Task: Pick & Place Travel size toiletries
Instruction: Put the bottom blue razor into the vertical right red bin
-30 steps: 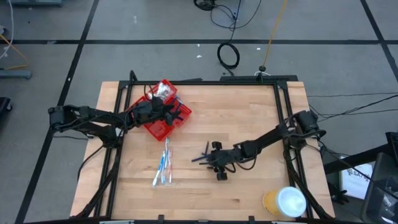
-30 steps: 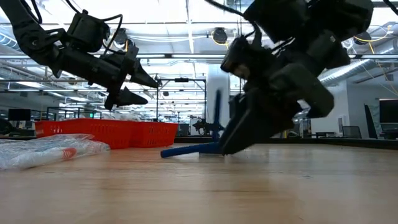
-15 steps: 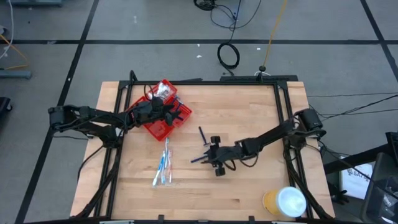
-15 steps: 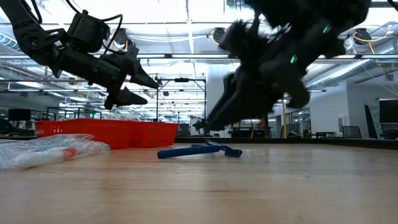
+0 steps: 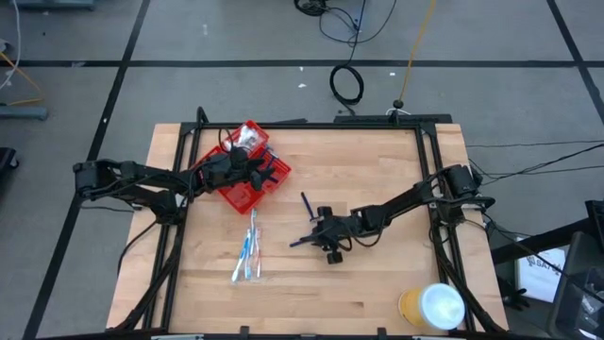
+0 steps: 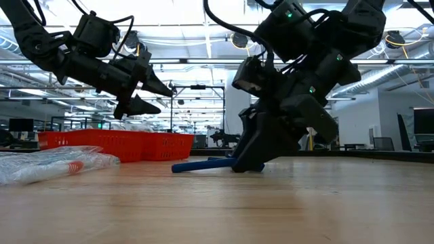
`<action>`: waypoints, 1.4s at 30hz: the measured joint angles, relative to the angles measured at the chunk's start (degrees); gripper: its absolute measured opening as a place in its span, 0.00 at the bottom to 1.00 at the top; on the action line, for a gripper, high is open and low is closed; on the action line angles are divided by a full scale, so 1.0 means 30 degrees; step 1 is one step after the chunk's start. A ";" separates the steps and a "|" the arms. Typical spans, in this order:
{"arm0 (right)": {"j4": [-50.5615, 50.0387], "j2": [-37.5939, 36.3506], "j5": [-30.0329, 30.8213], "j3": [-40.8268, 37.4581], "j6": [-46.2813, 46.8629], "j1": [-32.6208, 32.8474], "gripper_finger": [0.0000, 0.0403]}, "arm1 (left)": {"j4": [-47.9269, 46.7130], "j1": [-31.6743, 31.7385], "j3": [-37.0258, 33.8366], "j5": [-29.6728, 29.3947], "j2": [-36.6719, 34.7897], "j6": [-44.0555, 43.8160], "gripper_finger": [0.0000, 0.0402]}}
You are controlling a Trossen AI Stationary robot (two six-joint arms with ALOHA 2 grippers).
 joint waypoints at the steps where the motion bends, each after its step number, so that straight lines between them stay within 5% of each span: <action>1: -0.0072 0.0000 -0.0019 0.0000 0.0000 0.0000 0.29 | -0.0009 0.0000 0.0000 0.0000 0.0000 -0.0004 0.80; 8: -0.0217 -0.0377 -0.0089 -0.0027 -0.1400 -0.0060 0.06 | -0.0007 0.0000 0.0000 0.0006 0.0000 0.0120 0.80; 18: 0.2023 -0.3278 0.2468 -0.0249 -0.2656 -0.1700 0.06 | 0.1409 -0.0887 0.0000 0.1600 -0.0005 0.3600 0.80; 31: 1.9126 -0.3956 0.2478 -0.5852 -0.0709 -0.2958 0.06 | 0.5853 -0.5012 0.0026 0.3431 0.0003 0.9750 0.80; 42: 1.8872 -0.3956 0.1936 -0.5705 -0.0510 -0.2844 0.06 | 0.6784 -0.6465 0.2954 0.1997 0.1729 0.9596 0.80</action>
